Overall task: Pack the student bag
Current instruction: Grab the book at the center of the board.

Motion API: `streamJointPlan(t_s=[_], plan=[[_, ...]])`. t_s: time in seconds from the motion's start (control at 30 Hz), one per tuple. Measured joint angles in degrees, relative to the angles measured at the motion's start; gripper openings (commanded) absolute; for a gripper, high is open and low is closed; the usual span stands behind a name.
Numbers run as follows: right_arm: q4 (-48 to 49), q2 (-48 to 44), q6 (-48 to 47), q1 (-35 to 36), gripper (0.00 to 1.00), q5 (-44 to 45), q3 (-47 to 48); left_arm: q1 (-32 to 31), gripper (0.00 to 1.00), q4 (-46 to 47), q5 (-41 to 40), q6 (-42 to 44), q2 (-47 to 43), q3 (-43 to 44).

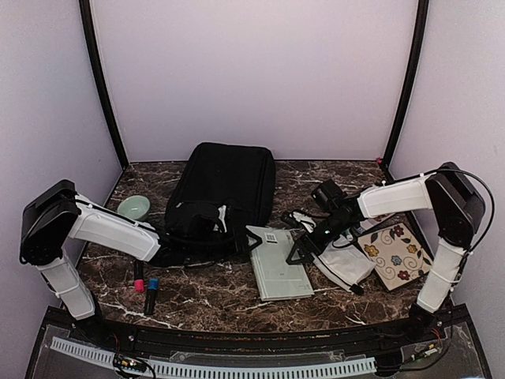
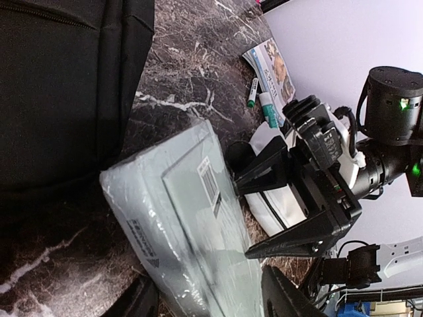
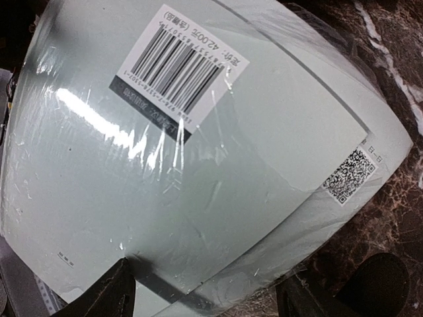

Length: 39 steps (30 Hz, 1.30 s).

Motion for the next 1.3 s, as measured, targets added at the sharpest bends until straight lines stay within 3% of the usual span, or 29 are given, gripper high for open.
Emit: streamJointPlan(t_s=[0.2, 0.67, 0.83, 1.13, 1.3], plan=[[-0.2, 0.5, 1.1, -0.3, 0.73, 0.0, 0.0, 0.3, 0.49, -1.3, -0.7, -0.7, 2.7, 2.8], [-0.5, 0.5, 1.7, -0.6, 0.77, 0.2, 0.0, 0.8, 0.0, -2.6, -1.9, -5.0, 3.1, 3.6], [0.5, -1.1, 0.3, -0.9, 0.99, -0.1, -0.7, 0.7, 0.0, -0.5, -1.0, -3.8, 1.4, 2.6], [5.0, -13.2, -2.4, -10.1, 1.0, -11.0, -5.3, 0.2, 0.0, 0.7, 5.4, 14.4, -8.0, 0.8], [4.9, -13.9, -4.6, -11.2, 1.0, -18.4, -4.1, 0.2, 0.0, -1.3, 10.6, 25.6, -11.6, 0.6]])
